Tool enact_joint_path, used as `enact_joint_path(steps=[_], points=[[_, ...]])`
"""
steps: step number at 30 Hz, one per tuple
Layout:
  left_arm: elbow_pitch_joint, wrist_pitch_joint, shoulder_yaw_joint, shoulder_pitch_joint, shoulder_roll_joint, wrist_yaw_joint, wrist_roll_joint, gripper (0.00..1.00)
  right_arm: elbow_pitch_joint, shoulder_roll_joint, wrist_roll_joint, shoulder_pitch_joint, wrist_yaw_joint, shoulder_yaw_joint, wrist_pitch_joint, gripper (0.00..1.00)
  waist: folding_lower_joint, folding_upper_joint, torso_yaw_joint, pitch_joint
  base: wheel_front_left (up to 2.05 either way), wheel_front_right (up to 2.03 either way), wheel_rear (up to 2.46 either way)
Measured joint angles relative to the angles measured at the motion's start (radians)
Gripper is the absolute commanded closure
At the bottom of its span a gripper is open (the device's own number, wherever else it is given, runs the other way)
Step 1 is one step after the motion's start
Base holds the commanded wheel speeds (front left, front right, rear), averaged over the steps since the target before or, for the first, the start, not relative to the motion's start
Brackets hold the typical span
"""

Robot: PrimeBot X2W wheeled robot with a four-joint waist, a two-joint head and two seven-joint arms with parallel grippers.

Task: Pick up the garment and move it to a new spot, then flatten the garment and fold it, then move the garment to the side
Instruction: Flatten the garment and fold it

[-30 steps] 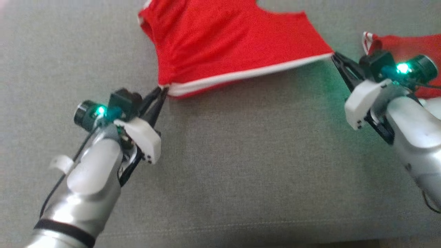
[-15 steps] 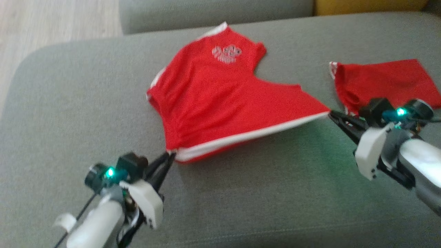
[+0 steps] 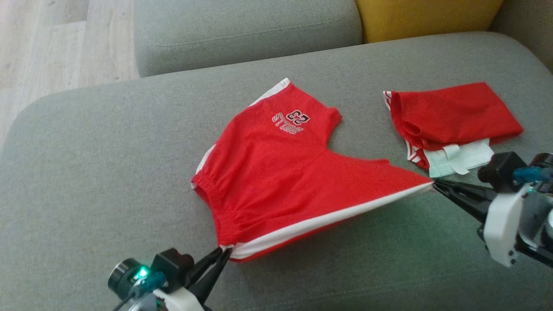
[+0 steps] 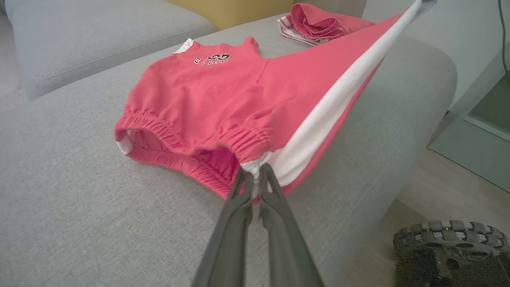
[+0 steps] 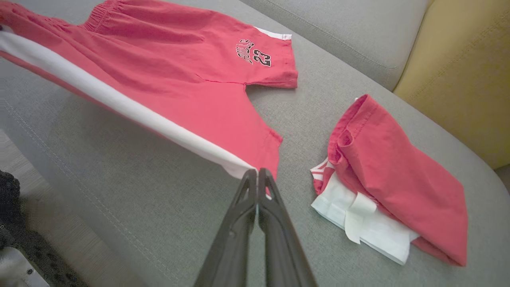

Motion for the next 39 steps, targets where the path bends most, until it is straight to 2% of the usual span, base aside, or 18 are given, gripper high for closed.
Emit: enact_joint_path(steps=[3,6,14,21,29,39], points=[[-0.058,0.02,0.001,0.013,0.018,0.013,-0.004,1.0,-0.053,-0.041,0.008,0.006,0.0,-0.006,0.025,1.0,0.0,0.0,0.005,0.005,0.0,0.0,0.0],[-0.096,0.028,0.007,0.006,0.021,0.025,-0.008,1.0,-0.07,-0.055,0.003,0.005,0.0,-0.041,0.035,1.0,0.0,0.0,0.013,0.015,0.0,0.0,0.0],[-0.106,0.029,0.026,-0.084,0.011,0.034,-0.007,1.0,-0.056,-0.043,-0.057,-0.04,0.0,-0.136,0.046,1.0,0.0,0.0,0.049,0.065,0.0,0.0,0.0],[-0.056,0.018,0.041,-0.196,-0.036,0.031,-0.007,1.0,-0.003,-0.002,-0.124,-0.173,0.0,-0.167,0.067,1.0,0.0002,0.0,0.101,0.135,0.0,0.0,0.0],[0.039,-0.004,0.044,-0.311,-0.088,0.006,-0.007,1.0,0.071,0.047,-0.156,-0.33,0.0,-0.127,0.095,1.0,0.0002,0.0,0.168,0.21,0.0,0.0,0.0],[0.229,-0.038,0.035,-0.495,-0.193,-0.039,0.004,1.0,0.224,0.109,-0.172,-0.536,0.0,0.0,0.114,1.0,0.0003,0.0,0.259,0.323,0.0,0.0,0.0]])
